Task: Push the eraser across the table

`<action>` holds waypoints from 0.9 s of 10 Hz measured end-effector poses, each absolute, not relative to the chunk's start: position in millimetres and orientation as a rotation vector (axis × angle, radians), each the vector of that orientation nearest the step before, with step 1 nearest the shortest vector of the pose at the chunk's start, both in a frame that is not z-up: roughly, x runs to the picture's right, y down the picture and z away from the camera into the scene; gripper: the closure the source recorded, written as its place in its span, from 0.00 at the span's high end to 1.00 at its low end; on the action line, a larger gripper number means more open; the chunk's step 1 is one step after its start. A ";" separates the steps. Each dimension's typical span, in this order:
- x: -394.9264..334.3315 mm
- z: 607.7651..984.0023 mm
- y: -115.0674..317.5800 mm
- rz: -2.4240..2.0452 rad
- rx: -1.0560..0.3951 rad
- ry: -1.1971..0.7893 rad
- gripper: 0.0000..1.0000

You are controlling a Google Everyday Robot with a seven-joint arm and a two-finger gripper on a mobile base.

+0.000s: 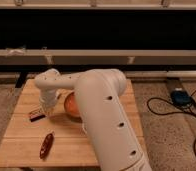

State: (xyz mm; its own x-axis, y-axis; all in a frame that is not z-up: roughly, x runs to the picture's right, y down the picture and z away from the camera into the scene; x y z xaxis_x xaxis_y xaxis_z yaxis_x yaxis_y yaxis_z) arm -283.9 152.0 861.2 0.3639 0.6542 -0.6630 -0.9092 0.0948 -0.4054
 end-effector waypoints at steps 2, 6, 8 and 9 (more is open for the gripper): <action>-276.2 864.9 155.5 1.199 -0.867 0.372 0.00; -273.6 870.4 154.6 1.202 -0.837 0.376 0.00; -282.5 870.4 153.4 1.187 -0.829 0.365 0.00; -291.4 869.9 152.5 1.171 -0.825 0.353 0.00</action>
State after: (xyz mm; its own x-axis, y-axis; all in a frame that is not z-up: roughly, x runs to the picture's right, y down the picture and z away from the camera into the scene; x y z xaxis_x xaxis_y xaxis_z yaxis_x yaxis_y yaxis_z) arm -291.4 152.5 869.9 0.3778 0.6689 -0.6402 -0.9114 0.1467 -0.3845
